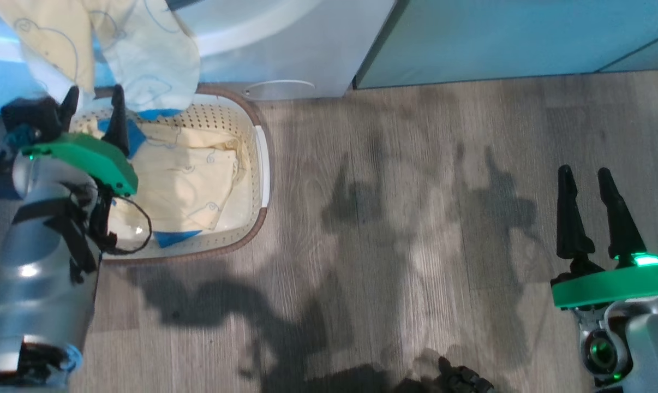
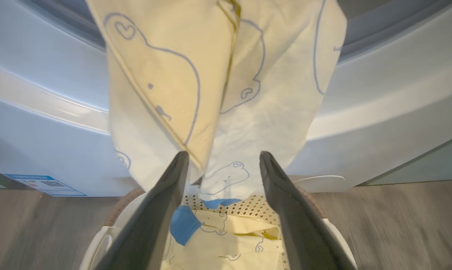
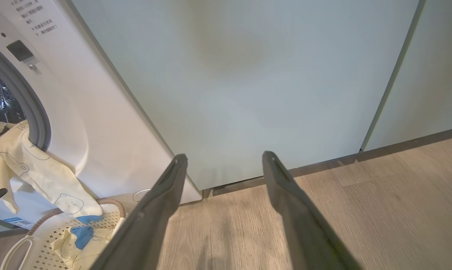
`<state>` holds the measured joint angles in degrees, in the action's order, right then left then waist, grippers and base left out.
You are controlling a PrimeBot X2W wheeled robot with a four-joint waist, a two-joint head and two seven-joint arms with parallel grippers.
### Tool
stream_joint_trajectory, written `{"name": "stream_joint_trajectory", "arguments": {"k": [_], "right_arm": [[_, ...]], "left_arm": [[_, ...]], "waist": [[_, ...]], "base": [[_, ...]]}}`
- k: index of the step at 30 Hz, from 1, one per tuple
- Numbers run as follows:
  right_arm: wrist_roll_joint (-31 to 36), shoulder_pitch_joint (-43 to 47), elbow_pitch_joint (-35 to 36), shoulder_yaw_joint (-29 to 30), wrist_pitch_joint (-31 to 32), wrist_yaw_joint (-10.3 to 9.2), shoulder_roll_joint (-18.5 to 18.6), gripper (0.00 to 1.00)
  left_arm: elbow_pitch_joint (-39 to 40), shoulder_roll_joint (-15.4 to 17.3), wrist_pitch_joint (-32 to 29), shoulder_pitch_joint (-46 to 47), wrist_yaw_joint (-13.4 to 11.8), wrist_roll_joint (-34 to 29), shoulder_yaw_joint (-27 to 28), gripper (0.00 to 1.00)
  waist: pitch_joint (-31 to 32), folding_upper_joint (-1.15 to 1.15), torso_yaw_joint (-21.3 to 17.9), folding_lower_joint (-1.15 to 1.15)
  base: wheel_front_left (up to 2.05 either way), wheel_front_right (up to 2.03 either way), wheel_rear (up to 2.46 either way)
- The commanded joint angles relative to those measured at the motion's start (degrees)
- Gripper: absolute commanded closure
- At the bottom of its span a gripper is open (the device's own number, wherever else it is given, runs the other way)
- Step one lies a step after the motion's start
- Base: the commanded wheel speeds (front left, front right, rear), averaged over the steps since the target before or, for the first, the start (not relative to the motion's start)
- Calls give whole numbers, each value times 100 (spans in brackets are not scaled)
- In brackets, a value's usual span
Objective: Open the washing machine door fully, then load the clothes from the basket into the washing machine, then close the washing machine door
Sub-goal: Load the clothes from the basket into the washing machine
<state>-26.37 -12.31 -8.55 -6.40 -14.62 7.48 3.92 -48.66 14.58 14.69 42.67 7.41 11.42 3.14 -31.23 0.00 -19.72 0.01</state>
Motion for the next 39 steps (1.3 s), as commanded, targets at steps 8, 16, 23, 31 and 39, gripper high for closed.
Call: {"name": "stream_joint_trajectory", "arguments": {"k": [8, 16, 23, 31, 39], "right_arm": [[6, -247, 216, -77, -38, 1, 136, 0], [13, -380, 238, -102, -38, 1, 135, 0], [14, -491, 268, -118, -38, 1, 129, 0], [18, -573, 277, -132, -38, 1, 110, 0], [13, -628, 249, -148, -38, 1, 77, 0]], "left_arm": [[-414, 400, 30, 752, 6, -28, -144, 0], [-777, 468, 30, 1299, 7, 58, -507, 0], [-900, 566, 30, 1719, 7, 177, -917, 0], [-980, 692, 30, 2059, 7, 362, -1319, 0], [-915, 817, 30, 2176, 7, 477, -1400, 0]], "waist": [[-344, 0, 54, -1], [-580, 0, 84, -1], [-843, 0, 47, -1], [-1071, 0, -1, -1], [-1139, 0, -37, -1]], "base": [[0, 0, 0], [0, 0, 0], [0, 0, 0], [0, 0, 0], [0, 0, 0]]}}
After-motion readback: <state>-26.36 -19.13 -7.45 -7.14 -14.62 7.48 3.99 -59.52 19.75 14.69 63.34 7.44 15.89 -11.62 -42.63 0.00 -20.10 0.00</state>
